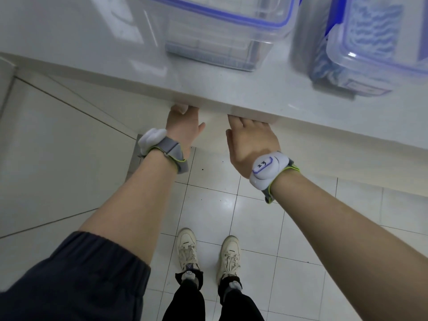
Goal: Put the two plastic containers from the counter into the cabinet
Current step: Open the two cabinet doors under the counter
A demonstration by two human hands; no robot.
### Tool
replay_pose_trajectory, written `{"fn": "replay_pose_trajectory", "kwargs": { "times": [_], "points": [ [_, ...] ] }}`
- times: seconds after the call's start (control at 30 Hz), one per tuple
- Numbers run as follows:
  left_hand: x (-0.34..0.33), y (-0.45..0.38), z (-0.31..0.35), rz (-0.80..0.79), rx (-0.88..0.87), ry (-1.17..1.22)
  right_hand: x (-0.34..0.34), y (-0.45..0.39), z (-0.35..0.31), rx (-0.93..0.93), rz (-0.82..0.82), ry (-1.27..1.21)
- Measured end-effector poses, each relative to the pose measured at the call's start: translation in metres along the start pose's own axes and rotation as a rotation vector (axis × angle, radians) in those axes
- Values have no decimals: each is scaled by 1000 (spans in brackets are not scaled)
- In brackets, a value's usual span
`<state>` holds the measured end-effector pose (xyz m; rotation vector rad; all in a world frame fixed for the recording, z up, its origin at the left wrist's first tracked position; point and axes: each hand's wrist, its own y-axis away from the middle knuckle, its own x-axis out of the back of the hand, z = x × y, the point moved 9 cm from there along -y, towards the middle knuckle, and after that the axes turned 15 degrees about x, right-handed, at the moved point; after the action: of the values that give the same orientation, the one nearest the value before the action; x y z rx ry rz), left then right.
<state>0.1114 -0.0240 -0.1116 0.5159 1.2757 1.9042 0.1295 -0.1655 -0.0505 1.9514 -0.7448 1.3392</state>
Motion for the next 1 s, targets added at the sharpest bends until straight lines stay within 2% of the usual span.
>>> {"fn": "replay_pose_trajectory", "kwargs": {
  "times": [0.03, 0.07, 0.13, 0.2, 0.3, 0.37, 0.5, 0.6, 0.67, 0.83, 1.0],
  "points": [
    [2, -3, -3, 8, 5, -53, -1, 2, -3, -20, 12, -12],
    [10, -1, 3, 76, -58, -130, 2, 3, -11, -3, 27, -26],
    [17, 6, 6, 97, -124, -252, 9, 8, -17, 22, 54, -28],
    [19, 7, -10, -65, -70, 5, 15, 14, -21, 40, 19, -28],
    [32, 16, -24, -80, -13, -29, 18, 16, -22, -3, -30, -67],
    [49, 23, -38, -107, -28, -9, 10, 17, -31, -30, -139, -151],
    [95, 39, -65, -119, -45, 72, -19, 28, -65, -85, -370, -406],
    [128, 55, -89, -144, -10, 112, -54, 43, -103, -157, -429, -687],
    [158, 65, -100, -113, 1, 101, -78, 55, -132, -235, -447, -845],
    [246, 85, -120, -28, 17, 20, -123, 75, -214, -324, -423, -1026],
    [360, 108, -134, 219, 44, -100, -160, 75, -323, -384, -389, -1177]
  ]
}}
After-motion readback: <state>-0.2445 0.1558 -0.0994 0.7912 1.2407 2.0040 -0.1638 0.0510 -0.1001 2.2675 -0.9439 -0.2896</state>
